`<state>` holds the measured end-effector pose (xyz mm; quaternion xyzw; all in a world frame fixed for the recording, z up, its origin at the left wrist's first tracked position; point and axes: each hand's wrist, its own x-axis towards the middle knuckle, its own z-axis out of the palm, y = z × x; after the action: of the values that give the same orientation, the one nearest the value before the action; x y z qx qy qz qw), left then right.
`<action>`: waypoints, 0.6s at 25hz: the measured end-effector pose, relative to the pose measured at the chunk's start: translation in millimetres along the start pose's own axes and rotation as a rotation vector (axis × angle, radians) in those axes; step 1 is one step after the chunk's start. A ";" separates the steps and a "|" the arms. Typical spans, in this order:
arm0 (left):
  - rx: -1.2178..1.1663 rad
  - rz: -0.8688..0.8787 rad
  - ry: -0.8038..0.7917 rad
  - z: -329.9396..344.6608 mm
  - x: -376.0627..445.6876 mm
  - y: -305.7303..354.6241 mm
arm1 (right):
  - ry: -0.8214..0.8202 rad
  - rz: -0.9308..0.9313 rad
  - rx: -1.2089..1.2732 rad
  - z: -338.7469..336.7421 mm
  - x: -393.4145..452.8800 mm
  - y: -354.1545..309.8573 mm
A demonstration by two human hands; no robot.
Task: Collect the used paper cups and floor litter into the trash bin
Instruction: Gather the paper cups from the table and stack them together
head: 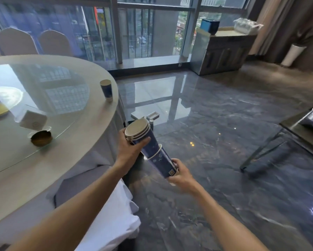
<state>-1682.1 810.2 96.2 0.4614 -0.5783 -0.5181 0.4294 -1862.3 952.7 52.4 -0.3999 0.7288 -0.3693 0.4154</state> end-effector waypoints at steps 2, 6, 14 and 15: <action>0.010 -0.017 -0.043 26.1 -2.5 -0.6 | 0.010 0.021 0.015 -21.7 -2.6 10.1; 0.047 -0.083 -0.164 76.2 0.9 -3.9 | 0.004 0.047 0.065 -52.5 10.5 26.0; -0.021 -0.231 -0.219 131.3 66.6 -48.0 | -0.084 0.039 0.095 -70.3 100.4 21.6; -0.019 -0.239 -0.201 134.6 84.8 -52.3 | -0.100 0.033 0.096 -72.7 121.3 18.6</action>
<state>-1826.0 752.6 33.0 0.4688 -0.5543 -0.6145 0.3088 -1973.6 867.4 26.4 -0.3855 0.6951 -0.3762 0.4761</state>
